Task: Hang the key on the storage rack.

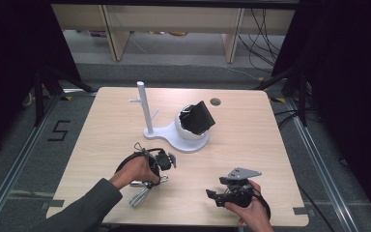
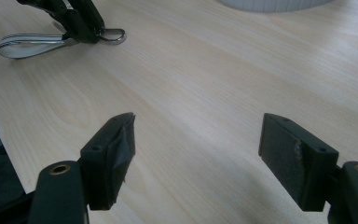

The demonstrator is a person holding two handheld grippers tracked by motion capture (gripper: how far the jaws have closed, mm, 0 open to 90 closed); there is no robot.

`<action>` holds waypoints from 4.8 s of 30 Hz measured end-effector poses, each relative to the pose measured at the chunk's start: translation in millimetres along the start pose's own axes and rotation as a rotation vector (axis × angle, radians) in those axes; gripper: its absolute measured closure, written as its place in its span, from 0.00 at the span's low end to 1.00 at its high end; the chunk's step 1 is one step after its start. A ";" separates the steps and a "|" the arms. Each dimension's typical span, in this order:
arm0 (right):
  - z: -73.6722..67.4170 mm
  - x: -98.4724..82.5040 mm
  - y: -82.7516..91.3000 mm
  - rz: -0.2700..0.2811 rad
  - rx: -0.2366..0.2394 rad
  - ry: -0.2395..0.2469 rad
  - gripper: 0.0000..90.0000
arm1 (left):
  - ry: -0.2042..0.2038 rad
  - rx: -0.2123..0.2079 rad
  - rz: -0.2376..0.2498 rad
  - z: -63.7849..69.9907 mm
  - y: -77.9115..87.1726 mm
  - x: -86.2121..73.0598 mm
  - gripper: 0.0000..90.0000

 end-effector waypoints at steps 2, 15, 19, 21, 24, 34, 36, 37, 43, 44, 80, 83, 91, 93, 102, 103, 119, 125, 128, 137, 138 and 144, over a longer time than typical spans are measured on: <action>0.2 1.0 -0.4 0.007 0.001 0.005 0.31 | -0.011 0.001 -0.004 1.1 0.1 -0.1 0.83; 0.9 0.5 0.0 0.011 0.000 0.003 0.32 | -0.043 -0.009 0.071 -0.6 21.8 -8.7 0.84; 1.6 0.7 -0.5 0.006 0.003 0.004 0.32 | -0.029 0.000 0.097 -4.3 31.1 -14.5 0.84; 1.5 0.3 -0.2 0.009 -0.003 0.003 0.32 | -0.018 0.000 0.110 -6.6 37.6 -17.1 0.84; 1.6 0.4 -0.8 0.006 0.003 -0.002 0.32 | 0.000 0.022 0.123 -11.7 46.9 -20.7 0.84; 3.2 0.2 -0.3 0.005 -0.005 -0.008 0.32 | 0.044 0.066 0.133 -27.5 85.6 -36.6 0.84; 2.4 0.1 -0.1 0.004 -0.001 -0.014 0.32 | 0.045 0.079 0.129 -29.8 92.6 -40.0 0.84; 2.9 0.3 -0.1 0.007 -0.001 -0.006 0.32 | 0.050 0.078 0.135 -29.6 95.4 -41.4 0.84; 3.2 0.3 -0.7 0.007 0.003 -0.003 0.32 | 0.075 0.103 0.163 -37.4 110.3 -49.3 0.84; 3.1 0.3 -1.3 0.009 0.008 -0.002 0.32 | 0.082 0.106 0.165 -39.5 114.1 -51.0 0.84; 2.2 -1.3 -0.7 -0.003 0.003 -0.022 0.32 | 0.364 0.270 0.253 -124.3 210.1 -74.5 0.84; 2.3 -1.1 -0.6 -0.002 0.004 -0.024 0.32 | 0.383 0.260 0.264 -128.9 210.9 -73.7 0.84; 1.8 -1.7 -1.0 -0.008 0.007 -0.025 0.32 | 0.391 0.274 0.300 -142.5 211.6 -72.3 0.84; 4.0 -1.0 -1.6 -0.001 0.006 -0.002 0.32 | 0.391 0.269 0.285 -141.5 207.6 -70.1 0.84; 2.9 -1.3 -1.4 -0.003 0.005 -0.007 0.32 | 0.385 0.266 0.272 -143.7 199.8 -59.9 0.84; 2.9 -1.2 -1.4 -0.003 0.004 -0.007 0.32 | 0.381 0.270 0.270 -144.9 199.0 -59.4 0.83; 2.0 -1.0 -1.4 -0.002 0.009 0.003 0.32 | 0.400 0.253 0.257 -148.7 189.2 -55.1 0.83; 2.1 -1.1 -1.8 -0.004 0.014 -0.001 0.32 | 0.410 0.253 0.259 -151.3 184.8 -57.2 0.83; 1.9 -0.9 -1.7 -0.004 0.015 -0.003 0.32 | 0.409 0.252 0.259 -152.1 183.5 -57.7 0.83; 1.4 -1.5 -1.9 -0.011 0.022 -0.006 0.32 | 0.404 0.248 0.258 -154.0 180.6 -55.7 0.83; 1.4 -1.3 -2.0 -0.009 0.027 -0.008 0.32 | 0.406 0.249 0.257 -153.8 179.9 -55.0 0.83; 2.4 -1.1 -0.8 -0.004 0.006 -0.010 0.32 | 0.414 0.229 0.265 -152.9 179.3 -52.8 0.80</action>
Point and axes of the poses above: each handheld gripper's, and its own axes: y roughly backward along the jaws, x roughly out of its top, z roughly to its right, the point moved 5 cm from there along -y, roughly forward along the jaws, and after that the axes turned 7 degrees about -y, right-handed, at the moved point
